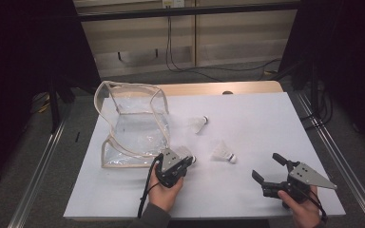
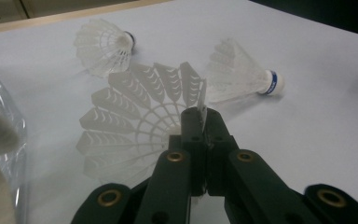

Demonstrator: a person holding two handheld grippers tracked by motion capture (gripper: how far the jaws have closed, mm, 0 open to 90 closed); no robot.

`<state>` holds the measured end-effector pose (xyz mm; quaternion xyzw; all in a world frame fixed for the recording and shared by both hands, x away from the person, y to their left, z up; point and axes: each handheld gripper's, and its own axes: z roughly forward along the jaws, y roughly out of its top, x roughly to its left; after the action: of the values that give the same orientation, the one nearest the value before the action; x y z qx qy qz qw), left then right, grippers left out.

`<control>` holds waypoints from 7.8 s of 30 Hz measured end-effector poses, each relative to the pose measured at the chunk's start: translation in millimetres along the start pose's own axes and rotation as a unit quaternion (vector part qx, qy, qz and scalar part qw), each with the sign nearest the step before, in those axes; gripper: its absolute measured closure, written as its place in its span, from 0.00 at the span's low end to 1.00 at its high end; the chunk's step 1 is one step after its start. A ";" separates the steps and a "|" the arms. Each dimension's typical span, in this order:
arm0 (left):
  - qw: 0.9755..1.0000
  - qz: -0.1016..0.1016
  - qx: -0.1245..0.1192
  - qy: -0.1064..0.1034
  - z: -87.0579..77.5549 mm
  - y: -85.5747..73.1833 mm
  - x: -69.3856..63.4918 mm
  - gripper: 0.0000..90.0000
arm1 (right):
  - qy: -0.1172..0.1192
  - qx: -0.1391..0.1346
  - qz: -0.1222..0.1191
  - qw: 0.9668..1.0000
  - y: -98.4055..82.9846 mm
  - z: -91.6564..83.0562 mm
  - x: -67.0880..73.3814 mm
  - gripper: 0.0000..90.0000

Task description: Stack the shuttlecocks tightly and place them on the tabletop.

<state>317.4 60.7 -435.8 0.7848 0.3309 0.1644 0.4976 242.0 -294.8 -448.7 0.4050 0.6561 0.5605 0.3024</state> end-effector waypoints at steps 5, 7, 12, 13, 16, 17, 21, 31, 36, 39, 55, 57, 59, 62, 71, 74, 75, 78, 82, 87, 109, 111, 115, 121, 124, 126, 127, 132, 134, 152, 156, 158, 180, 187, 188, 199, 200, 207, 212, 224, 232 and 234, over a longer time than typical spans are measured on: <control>1.000 -0.002 -0.008 -0.006 1.1 11.1 -7.1 0.99 | -0.001 0.001 -0.002 1.000 0.0 -0.2 -0.2 0.04; 1.000 -0.007 -0.014 -0.008 1.5 16.4 -8.9 0.99 | 0.000 0.000 0.000 1.000 0.0 -0.4 -0.1 0.04; 1.000 -0.005 -0.018 -0.002 4.7 28.2 -10.5 0.99 | 0.000 0.000 0.001 1.000 0.0 -0.9 -0.3 0.04; 1.000 -0.009 -0.019 -0.001 5.8 30.4 -11.0 0.99 | 0.000 0.000 0.001 1.000 0.0 -0.9 -0.3 0.04; 1.000 -0.008 -0.018 0.000 8.6 36.8 -11.7 0.99 | 0.001 -0.001 0.000 1.000 0.1 -1.0 -0.2 0.04; 1.000 -0.008 -0.021 0.002 9.4 38.7 -11.9 0.99 | 0.000 -0.001 0.000 1.000 0.1 -1.0 -0.2 0.04; 0.999 -0.018 -0.028 0.003 12.7 46.1 -12.4 0.99 | 0.000 -0.002 0.000 1.000 0.2 -1.1 -0.4 0.04; 0.999 -0.035 -0.029 0.011 29.2 57.6 -9.6 0.99 | 0.000 -0.002 0.001 1.000 0.1 -1.2 -0.6 0.04; 0.999 -0.040 -0.029 0.019 37.7 62.7 -6.0 0.99 | 0.002 -0.003 0.001 1.000 0.1 -1.4 -0.8 0.04; 0.999 -0.040 -0.026 0.026 43.5 63.2 -4.8 0.99 | 0.002 -0.004 0.002 1.000 0.1 -1.6 -1.0 0.04; 0.997 -0.040 -0.018 0.056 63.9 64.2 0.3 0.98 | 0.004 -0.003 0.001 1.000 -0.2 -1.2 -1.1 0.04; 0.997 -0.040 -0.015 0.058 66.7 65.3 0.6 0.98 | 0.004 -0.003 0.001 1.000 -0.2 -1.2 -1.1 0.04; 0.997 -0.041 -0.014 0.061 69.3 65.3 1.9 0.98 | 0.004 -0.003 0.003 1.000 -0.1 -1.5 -0.8 0.04; 0.997 -0.042 -0.010 0.063 72.9 65.2 2.9 0.98 | 0.004 -0.003 0.002 1.000 -0.2 -1.4 -1.1 0.04; 0.996 -0.045 0.006 0.078 82.0 60.4 10.0 0.98 | 0.006 -0.003 0.003 1.000 -0.4 -1.4 -1.2 0.04; 0.995 -0.047 0.009 0.085 84.1 59.0 11.8 0.96 | 0.007 -0.003 0.003 1.000 -0.5 -1.4 -1.2 0.04; 0.995 -0.047 0.008 0.088 84.8 58.9 12.0 0.95 | 0.007 -0.003 0.003 1.000 -0.5 -1.4 -1.3 0.04; 0.994 -0.048 0.008 0.094 86.8 58.4 12.0 0.93 | 0.006 -0.003 0.002 1.000 -0.5 -1.6 -1.6 0.04; 0.994 -0.047 0.015 0.096 90.4 56.2 11.9 0.91 | 0.007 -0.003 0.002 1.000 -0.5 -1.6 -1.3 0.04; 0.994 -0.041 0.017 0.104 94.0 54.8 12.5 0.89 | 0.007 -0.004 0.001 1.000 -0.5 -1.7 -1.5 0.04; 0.993 0.005 0.036 0.116 94.3 54.2 13.2 0.99 | 0.007 -0.004 0.000 1.000 -0.3 -1.9 -1.4 0.04; 0.993 0.001 0.035 0.112 96.2 53.9 11.3 0.97 | 0.007 -0.003 0.000 1.000 -0.4 -1.9 -1.3 0.04; 0.995 -0.016 0.026 0.091 99.7 54.1 7.7 0.86 | 0.007 -0.002 0.000 1.000 -0.4 -2.6 -1.3 0.04; 0.997 -0.026 0.017 0.073 99.4 61.2 3.4 0.79 | 0.006 -0.002 0.001 1.000 -0.4 -2.5 -1.4 0.04; 0.997 -0.033 0.016 0.070 99.2 64.3 2.7 0.78 | 0.008 -0.002 0.000 1.000 -0.5 -2.1 -1.2 0.04; 0.997 -0.033 0.015 0.070 98.3 66.7 2.9 0.76 | 0.008 -0.002 0.000 1.000 -0.5 -2.0 -1.4 0.04; 0.997 -0.035 0.015 0.068 98.4 67.7 2.9 0.76 | 0.008 -0.002 0.000 1.000 -0.6 -2.0 -1.5 0.04; 0.997 -0.040 0.014 0.066 97.4 71.1 2.1 0.76 | 0.007 -0.002 0.000 1.000 -0.7 -2.1 -1.6 0.04; 0.997 -0.040 0.021 0.063 97.4 71.0 2.7 0.82 | 0.008 -0.001 -0.001 1.000 -0.8 -2.1 -1.7 0.04; 0.997 -0.050 0.033 0.052 97.5 70.5 -1.1 0.96 | 0.008 0.000 -0.001 1.000 -0.8 -2.3 -1.7 0.04; 0.997 -0.047 0.030 0.052 97.1 70.6 -1.7 0.95 | 0.008 -0.001 -0.002 1.000 -0.6 -2.4 -1.3 0.04; 0.997 -0.045 0.028 0.054 95.9 71.5 -0.9 0.95 | 0.008 -0.001 -0.002 1.000 -0.7 -2.5 -1.2 0.04; 0.997 -0.050 0.044 0.023 90.5 70.3 -10.7 0.97 | 0.009 0.002 -0.004 1.000 -0.8 -2.2 -0.6 0.04; 0.997 -0.060 0.040 0.008 87.3 72.6 -10.8 0.97 | 0.008 0.002 -0.003 1.000 -0.9 -1.9 -0.6 0.04; 0.997 -0.062 0.041 0.007 86.6 73.3 -10.8 0.97 | 0.009 0.002 -0.003 1.000 -1.0 -1.9 -0.6 0.04; 0.999 -0.039 0.021 0.021 82.2 79.6 -8.0 0.82 | 0.009 0.002 -0.004 1.000 -1.0 -1.8 -0.6 0.04; 0.999 -0.036 0.020 0.027 82.2 79.6 -7.6 0.79 | 0.008 0.003 -0.003 1.000 -1.1 -1.9 -0.5 0.04; 0.998 -0.027 0.043 0.025 89.9 71.2 -7.1 0.71 | 0.009 0.002 -0.005 1.000 -1.0 -1.7 -0.6 0.04; 0.997 -0.025 0.061 0.033 96.3 64.2 -3.6 0.72 | 0.009 0.002 -0.003 1.000 -1.0 -1.9 -0.7 0.04; 0.997 -0.028 0.037 0.067 89.7 67.3 7.2 0.88 | 0.010 0.002 -0.001 1.000 -1.2 -2.1 -0.9 0.04; 0.995 -0.020 0.031 0.096 86.8 67.6 13.5 0.96 | 0.010 0.002 -0.002 1.000 -1.1 -2.1 -1.0 0.04; 0.994 -0.023 0.030 0.102 85.8 67.7 14.7 0.97 | 0.009 0.002 -0.002 1.000 -1.1 -2.3 -1.1 0.04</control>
<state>402.5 -6.3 -415.3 0.7706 0.4028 0.2219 0.4412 240.4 -296.9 -449.5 0.3991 0.6610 0.5622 0.2963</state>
